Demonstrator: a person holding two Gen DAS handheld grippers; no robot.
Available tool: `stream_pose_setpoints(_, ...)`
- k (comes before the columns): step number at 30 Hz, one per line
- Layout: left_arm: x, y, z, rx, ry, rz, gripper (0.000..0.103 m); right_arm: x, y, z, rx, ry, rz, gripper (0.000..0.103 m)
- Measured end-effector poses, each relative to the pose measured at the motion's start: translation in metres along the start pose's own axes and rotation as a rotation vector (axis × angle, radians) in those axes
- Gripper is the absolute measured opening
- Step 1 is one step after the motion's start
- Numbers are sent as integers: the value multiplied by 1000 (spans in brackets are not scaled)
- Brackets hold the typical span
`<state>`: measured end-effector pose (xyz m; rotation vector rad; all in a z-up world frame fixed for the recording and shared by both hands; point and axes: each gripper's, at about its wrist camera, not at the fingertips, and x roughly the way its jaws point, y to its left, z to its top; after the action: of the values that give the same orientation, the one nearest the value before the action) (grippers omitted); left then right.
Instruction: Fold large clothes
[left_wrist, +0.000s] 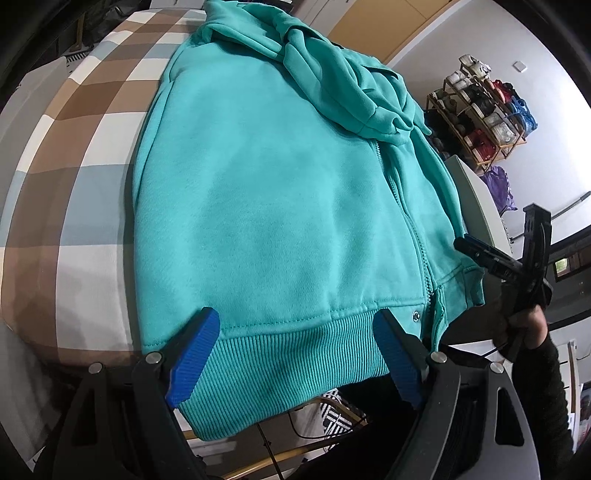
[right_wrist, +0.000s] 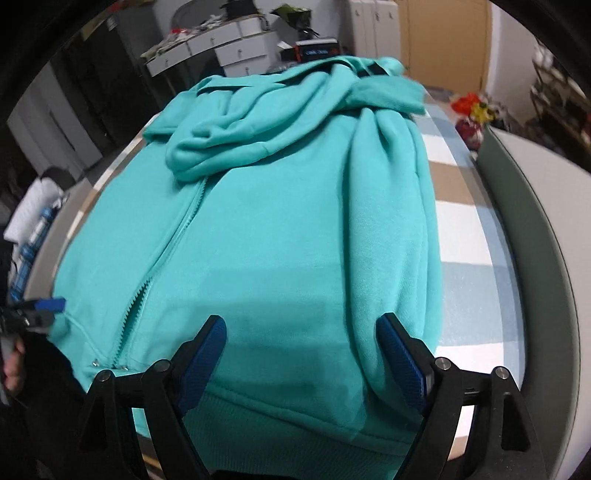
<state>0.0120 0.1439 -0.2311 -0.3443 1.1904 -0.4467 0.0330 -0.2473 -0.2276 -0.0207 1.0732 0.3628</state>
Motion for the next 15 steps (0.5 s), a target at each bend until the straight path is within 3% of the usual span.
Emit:
stream_pose_setpoints(3, 0, -1, -1, 7, -1, 6, 81, -11, -5, 6, 23, 19, 31, 85)
stream_pose_setpoints(5, 1, -2, -1, 12, -2, 14, 81, -28, -10, 12, 79, -41, 113, 85)
stream_pose_setpoints(7, 1, -4, -1, 20, -1, 22, 81, -44, -19, 8, 155, -100, 250, 84)
stream_pose_setpoints(9, 1, -4, -1, 23, 0, 24, 81, -33, -22, 1, 194, -39, 298, 84)
stream_pose_setpoints(12, 1, -4, -1, 21, 0, 19, 81, 1, -28, -17, 222, 80, 234, 86)
stream_pose_setpoints(13, 1, -4, -1, 19, 0, 16, 81, -6, -27, -17, 205, 19, 236, 85)
stream_pose_setpoints(15, 1, -3, -1, 17, -2, 12, 81, -8, -26, -17, 226, 56, 240, 86)
